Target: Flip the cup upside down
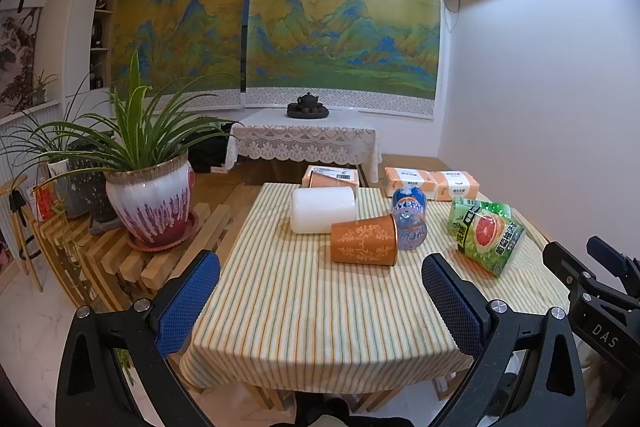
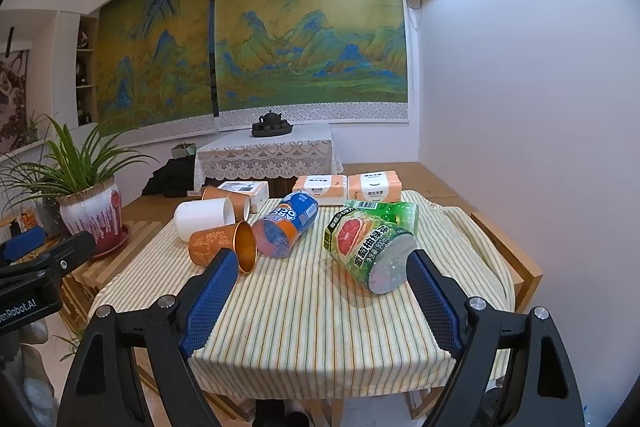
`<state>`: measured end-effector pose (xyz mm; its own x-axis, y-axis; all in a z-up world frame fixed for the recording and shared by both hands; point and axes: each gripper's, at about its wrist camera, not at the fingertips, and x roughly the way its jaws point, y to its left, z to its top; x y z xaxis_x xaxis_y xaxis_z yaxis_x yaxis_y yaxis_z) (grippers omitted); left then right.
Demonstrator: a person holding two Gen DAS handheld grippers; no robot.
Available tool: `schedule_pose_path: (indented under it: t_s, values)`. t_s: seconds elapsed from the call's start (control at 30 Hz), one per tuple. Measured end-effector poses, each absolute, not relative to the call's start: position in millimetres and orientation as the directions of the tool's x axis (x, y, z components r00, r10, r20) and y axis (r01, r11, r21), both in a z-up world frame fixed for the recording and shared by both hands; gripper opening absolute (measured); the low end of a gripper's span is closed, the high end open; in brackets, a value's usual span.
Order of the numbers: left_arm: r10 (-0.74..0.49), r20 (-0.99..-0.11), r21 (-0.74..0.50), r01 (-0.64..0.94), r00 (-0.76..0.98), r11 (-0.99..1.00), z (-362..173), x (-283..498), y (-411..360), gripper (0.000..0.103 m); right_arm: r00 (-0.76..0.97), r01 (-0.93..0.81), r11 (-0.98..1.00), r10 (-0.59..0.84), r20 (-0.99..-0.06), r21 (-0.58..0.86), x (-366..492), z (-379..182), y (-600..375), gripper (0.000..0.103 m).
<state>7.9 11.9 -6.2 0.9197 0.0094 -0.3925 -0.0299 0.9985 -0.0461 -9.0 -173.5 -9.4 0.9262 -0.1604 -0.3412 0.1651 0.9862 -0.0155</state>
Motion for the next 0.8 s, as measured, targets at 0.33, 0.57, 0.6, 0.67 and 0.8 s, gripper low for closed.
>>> schedule_pose_path:
  t_s: [0.33,0.57,0.6,0.67,0.8]
  values:
    - [0.006,-0.393,-0.042,-0.024,0.920,0.999,-6.1,9.2,11.3,0.102,0.924,0.166,0.986,-0.162,-0.345,-0.019,-8.9,-11.4,-172.4,0.083]
    - [0.005,-0.394,-0.040,-0.022,0.919,0.999,-5.9,9.0,10.6,0.102,0.924,0.162,0.987,-0.160,-0.347,-0.021,-8.0,-12.0,-172.7,0.083]
    - [0.004,-0.394,-0.040,-0.022,0.919,0.999,-5.9,9.2,10.6,0.102,0.924,0.163,0.986,-0.160,-0.348,-0.022,-7.4,-11.5,-172.9,0.083]
    - [0.006,-0.394,-0.039,-0.024,0.919,0.999,-6.0,9.0,10.5,0.102,0.923,0.161,0.987,-0.158,-0.350,-0.021,-6.8,-11.8,-172.7,0.083]
    - [0.006,-0.394,-0.038,-0.023,0.919,0.999,-6.1,9.3,10.3,0.102,0.924,0.161,0.987,-0.159,-0.349,-0.023,-6.6,-11.4,-172.7,0.083]
